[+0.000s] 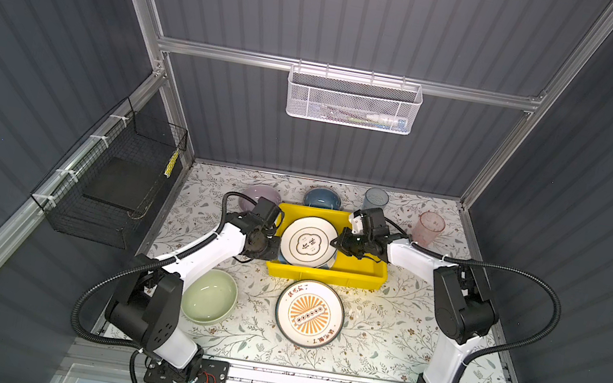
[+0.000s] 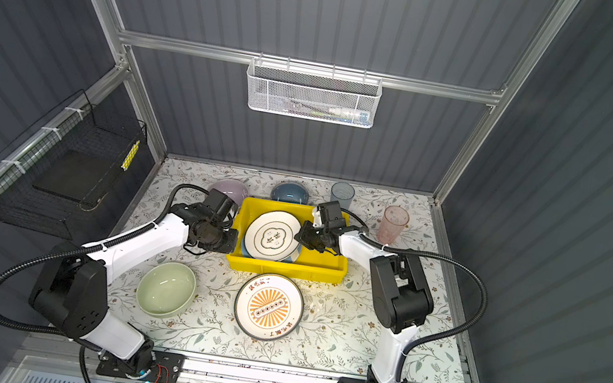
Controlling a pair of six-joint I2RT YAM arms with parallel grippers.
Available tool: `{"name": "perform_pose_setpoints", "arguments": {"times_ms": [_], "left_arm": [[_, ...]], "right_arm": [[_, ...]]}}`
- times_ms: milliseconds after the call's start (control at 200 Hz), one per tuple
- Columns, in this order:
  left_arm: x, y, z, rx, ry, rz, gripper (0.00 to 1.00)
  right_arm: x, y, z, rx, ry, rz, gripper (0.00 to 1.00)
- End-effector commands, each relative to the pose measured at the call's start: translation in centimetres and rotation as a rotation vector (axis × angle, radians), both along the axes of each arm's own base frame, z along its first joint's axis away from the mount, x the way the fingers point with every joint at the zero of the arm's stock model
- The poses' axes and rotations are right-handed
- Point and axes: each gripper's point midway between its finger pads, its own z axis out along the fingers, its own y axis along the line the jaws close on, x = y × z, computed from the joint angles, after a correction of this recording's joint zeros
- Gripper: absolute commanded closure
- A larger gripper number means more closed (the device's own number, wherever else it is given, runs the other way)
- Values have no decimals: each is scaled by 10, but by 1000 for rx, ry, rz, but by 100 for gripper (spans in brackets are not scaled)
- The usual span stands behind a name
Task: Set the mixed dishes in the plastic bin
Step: 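Lower the white plate into the bin and open the right gripper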
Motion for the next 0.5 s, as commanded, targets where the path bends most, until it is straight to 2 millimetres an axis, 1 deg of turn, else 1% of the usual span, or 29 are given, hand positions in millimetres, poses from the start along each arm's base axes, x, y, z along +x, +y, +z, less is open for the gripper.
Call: {"name": "perform_pose_setpoints", "arguments": {"times_ms": [0, 75, 165, 240, 425, 495], "left_arm": [[1, -6, 16, -45, -19, -2, 81], [0, -6, 15, -43, -16, -2, 81], [0, -6, 17, -47, -24, 2, 81], [0, -6, 18, -51, -28, 4, 81], [0, -5, 19, -52, -31, 4, 81], [0, -5, 20, -52, -33, 5, 81]], "right_arm": [[2, 12, 6, 41, -19, 27, 96], [1, 11, 2, 28, -15, 28, 93], [-1, 12, 1, 24, -7, 38, 82], [-2, 11, 1, 5, -9, 36, 78], [-6, 8, -3, -78, -9, 42, 63], [-7, 7, -3, -111, -11, 47, 60]]}}
